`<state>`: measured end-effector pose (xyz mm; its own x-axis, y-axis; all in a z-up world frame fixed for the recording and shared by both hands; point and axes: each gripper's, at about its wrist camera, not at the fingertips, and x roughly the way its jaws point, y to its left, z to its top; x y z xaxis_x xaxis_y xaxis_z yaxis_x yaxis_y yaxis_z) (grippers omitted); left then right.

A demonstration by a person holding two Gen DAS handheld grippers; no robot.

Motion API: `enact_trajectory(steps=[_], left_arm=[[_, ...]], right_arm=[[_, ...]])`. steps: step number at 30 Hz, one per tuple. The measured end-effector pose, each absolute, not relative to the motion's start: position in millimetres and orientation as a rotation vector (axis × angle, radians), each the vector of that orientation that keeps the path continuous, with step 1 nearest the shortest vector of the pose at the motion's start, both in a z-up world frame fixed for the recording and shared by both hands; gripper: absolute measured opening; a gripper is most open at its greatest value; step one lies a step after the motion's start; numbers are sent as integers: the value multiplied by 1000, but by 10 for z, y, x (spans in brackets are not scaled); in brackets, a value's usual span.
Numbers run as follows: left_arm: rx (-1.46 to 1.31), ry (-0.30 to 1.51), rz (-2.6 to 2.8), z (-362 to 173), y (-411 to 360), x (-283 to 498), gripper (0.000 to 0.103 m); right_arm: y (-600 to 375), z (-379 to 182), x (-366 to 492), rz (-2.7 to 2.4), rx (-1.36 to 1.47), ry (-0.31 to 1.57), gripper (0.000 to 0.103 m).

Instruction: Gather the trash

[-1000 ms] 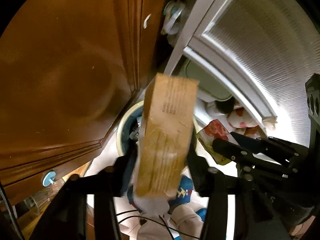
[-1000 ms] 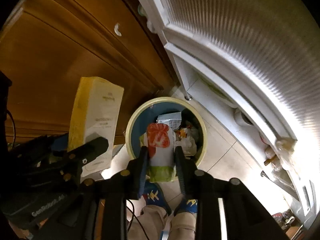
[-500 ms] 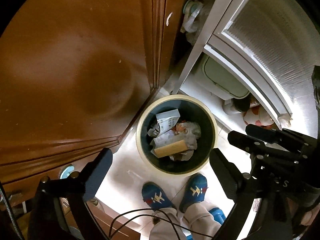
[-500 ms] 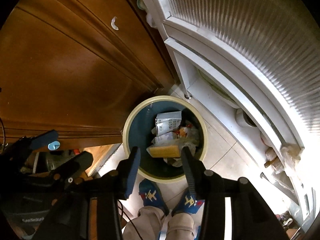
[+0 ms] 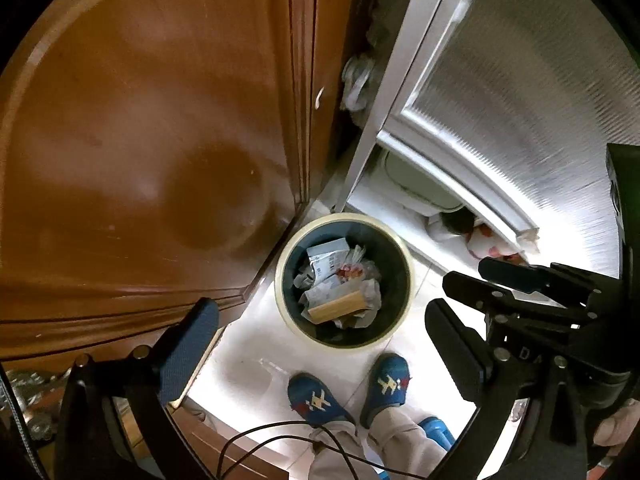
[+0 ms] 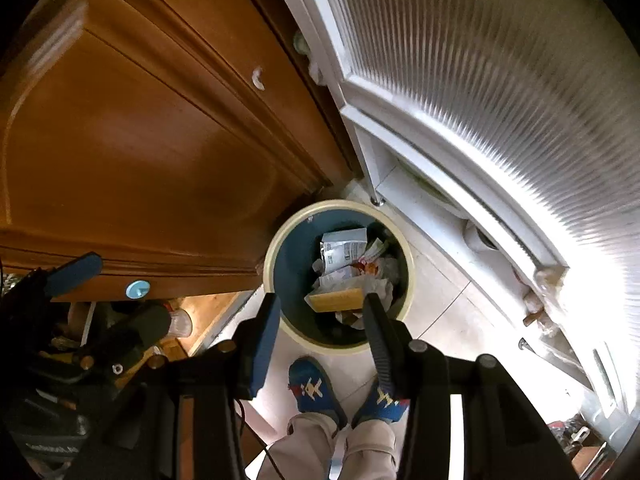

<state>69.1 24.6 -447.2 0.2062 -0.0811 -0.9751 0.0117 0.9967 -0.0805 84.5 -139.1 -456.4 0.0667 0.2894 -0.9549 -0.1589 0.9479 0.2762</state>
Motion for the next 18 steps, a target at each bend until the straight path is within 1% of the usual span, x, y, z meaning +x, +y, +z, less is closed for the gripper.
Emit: enact_trajectory(steps=[10, 18], left_arm=[[-75, 1296, -130, -3745, 126, 491, 102], [-83, 1204, -174, -2833, 98, 360, 102]], right_arm=[[-1531, -3795, 687, 315, 107, 1392, 44], [-1651, -2981, 569, 324, 107, 1310, 44]])
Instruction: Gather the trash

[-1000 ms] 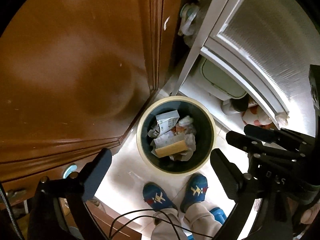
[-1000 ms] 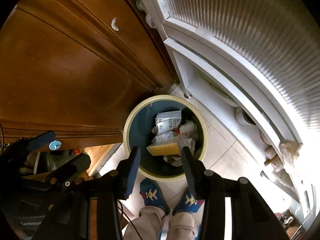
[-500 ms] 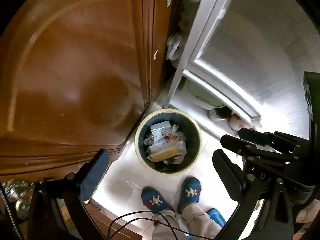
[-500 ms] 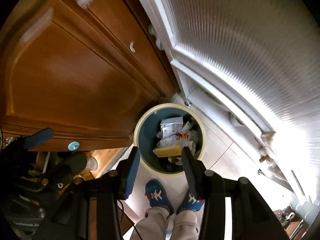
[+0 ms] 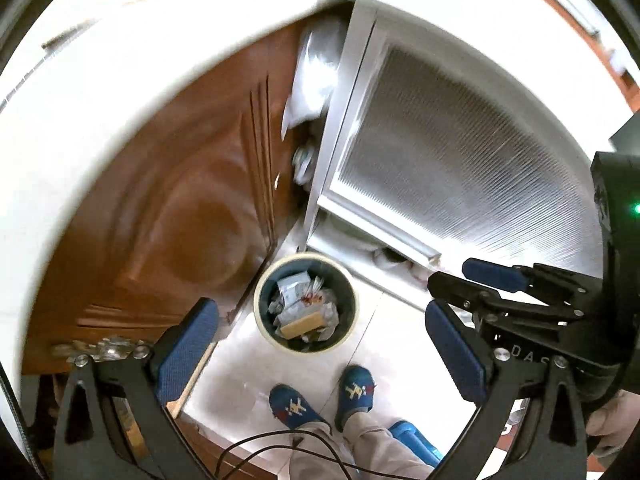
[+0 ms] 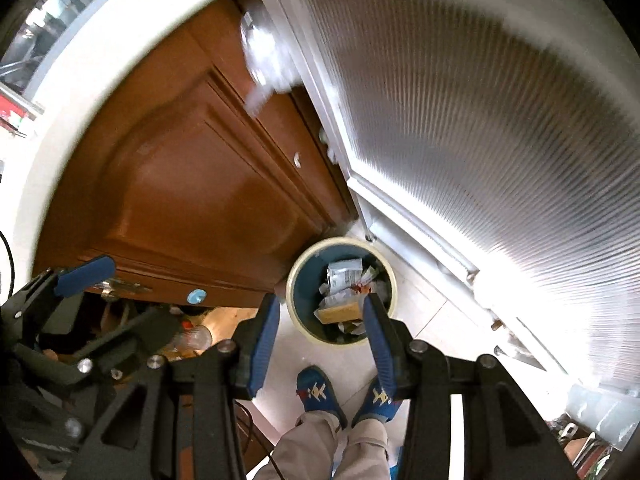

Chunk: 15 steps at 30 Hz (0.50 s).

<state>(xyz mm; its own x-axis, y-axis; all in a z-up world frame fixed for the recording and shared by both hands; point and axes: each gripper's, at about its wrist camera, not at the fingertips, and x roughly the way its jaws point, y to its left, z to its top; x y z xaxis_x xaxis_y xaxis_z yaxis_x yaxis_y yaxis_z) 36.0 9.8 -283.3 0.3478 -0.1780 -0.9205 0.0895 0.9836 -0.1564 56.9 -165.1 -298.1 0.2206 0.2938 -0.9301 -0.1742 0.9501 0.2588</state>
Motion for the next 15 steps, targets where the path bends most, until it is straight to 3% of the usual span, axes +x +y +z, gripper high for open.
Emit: enact_trajectory(steps=[15], left_arm=[[-110, 1025, -178, -1151, 212, 164, 102]], right_arm=[[-1731, -1257, 425, 316, 70, 1060, 44]])
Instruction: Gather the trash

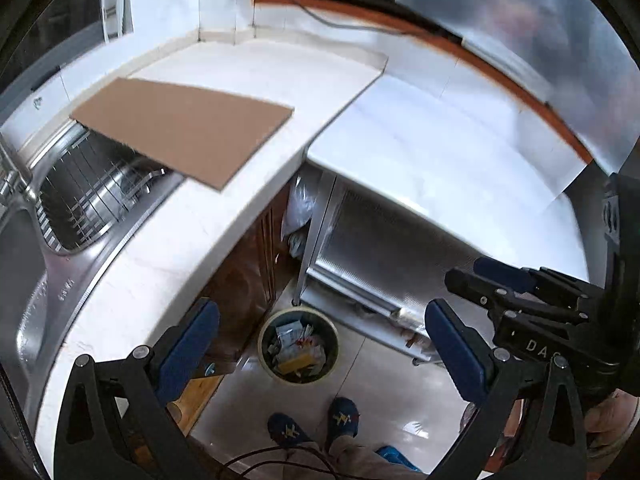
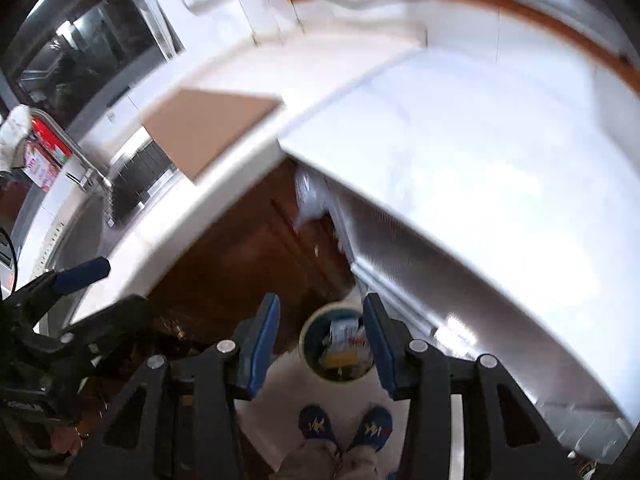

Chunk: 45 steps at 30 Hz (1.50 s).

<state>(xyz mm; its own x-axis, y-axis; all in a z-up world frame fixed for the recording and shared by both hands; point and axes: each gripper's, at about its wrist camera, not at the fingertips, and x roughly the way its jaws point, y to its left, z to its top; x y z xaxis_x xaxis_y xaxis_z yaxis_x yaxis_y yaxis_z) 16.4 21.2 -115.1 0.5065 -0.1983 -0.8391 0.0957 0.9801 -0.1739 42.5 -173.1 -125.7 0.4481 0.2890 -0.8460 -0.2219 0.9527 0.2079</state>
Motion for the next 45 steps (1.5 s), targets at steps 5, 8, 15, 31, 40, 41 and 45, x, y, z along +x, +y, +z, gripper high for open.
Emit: enact_trajectory(steps=[5, 8, 15, 31, 40, 41, 45], left_arm=[[-101, 980, -150, -760, 217, 131, 102], [-104, 944, -141, -597, 197, 102, 102], [-66, 843, -76, -231, 140, -4, 102], [-56, 798, 18, -75, 173, 6, 102], [-61, 828, 29, -144, 200, 84, 102], [-60, 829, 31, -147, 204, 93, 102], [-57, 831, 39, -151, 202, 101, 102]], right_arm=[[-1712, -772, 413, 307, 72, 974, 44], [-1695, -517, 337, 311, 77, 921, 44], [-1645, -119, 125, 267, 37, 793, 50], [-1668, -17, 125, 224, 66, 766, 52], [-1650, -42, 184, 210, 69, 777, 52], [-1649, -47, 190, 209, 70, 779, 52], [-1647, -53, 201, 205, 65, 780, 52]])
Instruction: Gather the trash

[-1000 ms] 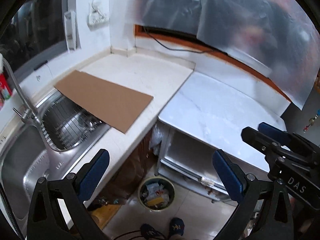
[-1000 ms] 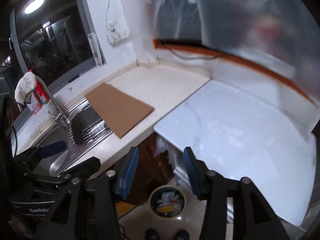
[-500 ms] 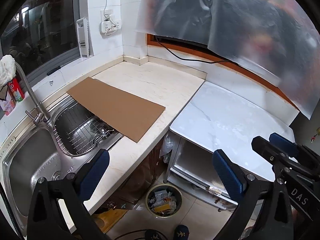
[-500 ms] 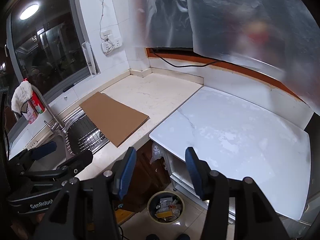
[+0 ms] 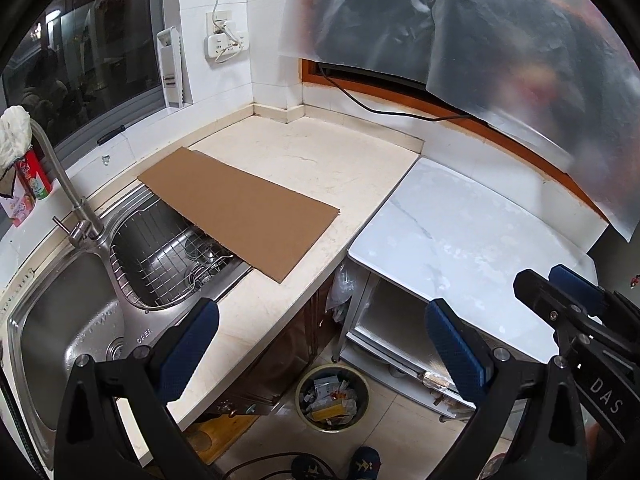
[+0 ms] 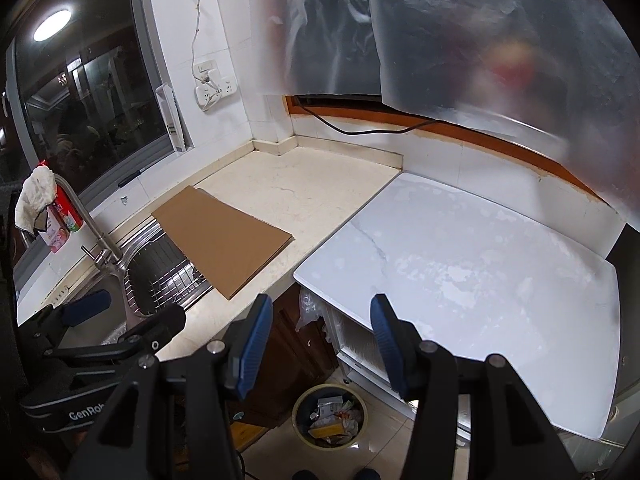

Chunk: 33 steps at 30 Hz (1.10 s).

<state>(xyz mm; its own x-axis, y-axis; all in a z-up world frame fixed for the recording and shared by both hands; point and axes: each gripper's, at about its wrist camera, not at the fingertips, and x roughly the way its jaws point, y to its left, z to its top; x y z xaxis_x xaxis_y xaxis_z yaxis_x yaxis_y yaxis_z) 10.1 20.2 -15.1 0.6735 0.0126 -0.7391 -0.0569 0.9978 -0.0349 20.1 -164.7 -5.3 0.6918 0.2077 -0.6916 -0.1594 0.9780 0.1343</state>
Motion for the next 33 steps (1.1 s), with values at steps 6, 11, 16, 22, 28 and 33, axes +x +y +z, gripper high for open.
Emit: enact_trajectory(steps=[6, 11, 16, 22, 28, 33], left_arm=[[-49, 843, 42, -162, 213, 98, 101], [-41, 850, 50, -181, 215, 72, 100], [-37, 847, 55, -173, 204, 41, 100], [-35, 843, 58, -158, 195, 9, 100], [-32, 837, 56, -139, 186, 10, 100], [-32, 836, 54, -139, 169, 21, 99]], right_arm=[[-1655, -74, 194, 201, 67, 793, 52], [-1660, -93, 187, 199, 66, 802, 52], [-1654, -95, 167, 202, 62, 802, 52], [-1640, -81, 137, 201, 56, 794, 52], [-1638, -69, 126, 196, 53, 789, 52], [-1650, -55, 131, 193, 53, 786, 52]])
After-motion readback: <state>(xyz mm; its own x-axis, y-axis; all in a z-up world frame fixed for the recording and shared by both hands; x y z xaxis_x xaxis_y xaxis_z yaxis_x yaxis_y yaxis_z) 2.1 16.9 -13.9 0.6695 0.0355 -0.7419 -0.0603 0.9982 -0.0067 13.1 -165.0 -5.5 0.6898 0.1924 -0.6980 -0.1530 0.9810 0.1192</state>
